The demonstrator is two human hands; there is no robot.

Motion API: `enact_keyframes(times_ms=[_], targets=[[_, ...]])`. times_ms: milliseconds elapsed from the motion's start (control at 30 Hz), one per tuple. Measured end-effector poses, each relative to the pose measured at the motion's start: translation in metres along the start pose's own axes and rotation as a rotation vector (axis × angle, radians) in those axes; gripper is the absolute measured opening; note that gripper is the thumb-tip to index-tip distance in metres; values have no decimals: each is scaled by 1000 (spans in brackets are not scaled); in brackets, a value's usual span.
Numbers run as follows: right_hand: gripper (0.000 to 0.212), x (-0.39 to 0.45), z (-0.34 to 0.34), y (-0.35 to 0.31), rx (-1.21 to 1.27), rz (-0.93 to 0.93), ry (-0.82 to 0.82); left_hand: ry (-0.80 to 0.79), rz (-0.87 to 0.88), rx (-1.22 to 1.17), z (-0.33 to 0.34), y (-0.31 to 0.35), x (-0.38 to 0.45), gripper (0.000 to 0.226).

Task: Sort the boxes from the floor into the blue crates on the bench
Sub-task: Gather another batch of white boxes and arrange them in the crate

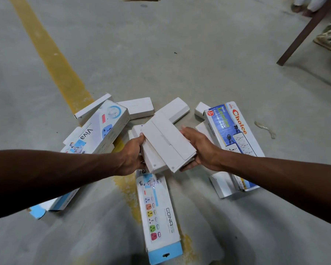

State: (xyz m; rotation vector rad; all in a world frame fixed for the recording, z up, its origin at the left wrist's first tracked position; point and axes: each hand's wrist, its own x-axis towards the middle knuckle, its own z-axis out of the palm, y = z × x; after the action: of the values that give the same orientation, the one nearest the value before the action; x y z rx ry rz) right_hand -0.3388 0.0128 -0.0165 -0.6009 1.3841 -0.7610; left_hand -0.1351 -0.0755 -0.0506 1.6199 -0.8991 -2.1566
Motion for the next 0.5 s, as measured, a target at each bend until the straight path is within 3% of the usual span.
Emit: enact_keyframes(times_ms=[133, 267, 367, 500], targets=[[46, 7, 13, 4, -208, -58, 141, -37, 7, 11, -5, -2, -1, 55], [44, 16, 23, 7, -348, -72, 112, -116, 48, 41, -10, 2, 0, 81], [44, 23, 28, 10, -416, -77, 104, -117, 146, 151, -11, 4, 1, 75], [53, 32, 20, 12, -296, -8, 88, -69, 225, 211, -21, 0, 9, 69]])
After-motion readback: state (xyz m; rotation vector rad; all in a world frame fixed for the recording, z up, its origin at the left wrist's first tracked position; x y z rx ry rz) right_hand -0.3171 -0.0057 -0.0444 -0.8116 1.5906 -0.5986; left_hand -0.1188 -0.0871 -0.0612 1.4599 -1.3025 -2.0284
